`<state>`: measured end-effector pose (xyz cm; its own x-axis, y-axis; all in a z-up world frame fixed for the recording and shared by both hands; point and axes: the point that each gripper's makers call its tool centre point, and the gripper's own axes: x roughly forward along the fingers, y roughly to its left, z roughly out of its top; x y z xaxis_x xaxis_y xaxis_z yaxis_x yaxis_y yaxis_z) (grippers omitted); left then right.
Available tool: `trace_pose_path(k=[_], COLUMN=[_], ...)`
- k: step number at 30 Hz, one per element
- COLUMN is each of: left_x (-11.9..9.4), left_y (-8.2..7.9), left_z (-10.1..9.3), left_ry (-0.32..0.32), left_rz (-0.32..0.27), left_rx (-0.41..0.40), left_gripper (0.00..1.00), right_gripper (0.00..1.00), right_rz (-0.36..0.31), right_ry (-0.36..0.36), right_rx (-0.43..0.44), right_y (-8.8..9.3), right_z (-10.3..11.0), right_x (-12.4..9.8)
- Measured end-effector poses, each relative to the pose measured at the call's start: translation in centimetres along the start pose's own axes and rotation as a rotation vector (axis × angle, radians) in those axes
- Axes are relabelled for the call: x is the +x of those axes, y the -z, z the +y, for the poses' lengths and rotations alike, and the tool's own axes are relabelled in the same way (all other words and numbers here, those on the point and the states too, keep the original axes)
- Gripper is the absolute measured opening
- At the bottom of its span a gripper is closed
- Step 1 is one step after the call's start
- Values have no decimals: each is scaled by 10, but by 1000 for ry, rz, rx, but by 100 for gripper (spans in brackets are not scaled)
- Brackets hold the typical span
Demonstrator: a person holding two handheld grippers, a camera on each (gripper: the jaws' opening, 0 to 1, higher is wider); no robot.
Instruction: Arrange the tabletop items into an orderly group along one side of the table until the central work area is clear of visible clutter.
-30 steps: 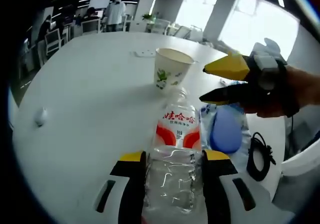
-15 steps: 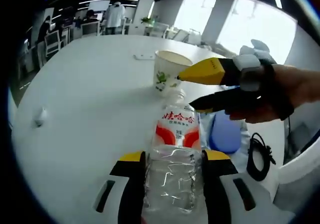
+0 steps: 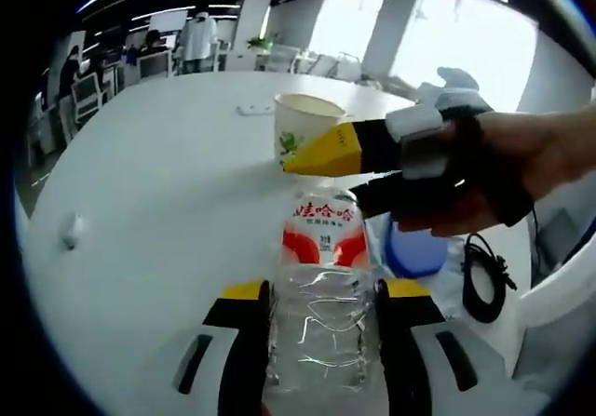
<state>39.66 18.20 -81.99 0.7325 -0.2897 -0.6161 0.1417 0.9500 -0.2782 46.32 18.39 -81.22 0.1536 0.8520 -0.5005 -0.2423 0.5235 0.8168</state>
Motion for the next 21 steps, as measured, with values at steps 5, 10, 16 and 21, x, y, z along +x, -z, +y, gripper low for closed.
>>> trace_pose_path(k=[5, 10, 16, 21], left_x=[0, 0, 0, -2], left_y=[0, 0, 2, 5], left_z=[-1, -1, 0, -3], left_ry=[1, 2, 16, 26], left_rz=[-11, -18, -13, 18], left_rx=[-11, -19, -17, 13], left_gripper=[43, 43, 42, 42], right_gripper=[31, 29, 27, 27], right_rz=[-4, -15, -38, -44], right_ry=[2, 4, 5, -13], right_rx=[41, 67, 90, 38], right_y=[-2, -4, -3, -4], right_z=[-3, -4, -3, 4], right_x=[2, 3, 1, -3])
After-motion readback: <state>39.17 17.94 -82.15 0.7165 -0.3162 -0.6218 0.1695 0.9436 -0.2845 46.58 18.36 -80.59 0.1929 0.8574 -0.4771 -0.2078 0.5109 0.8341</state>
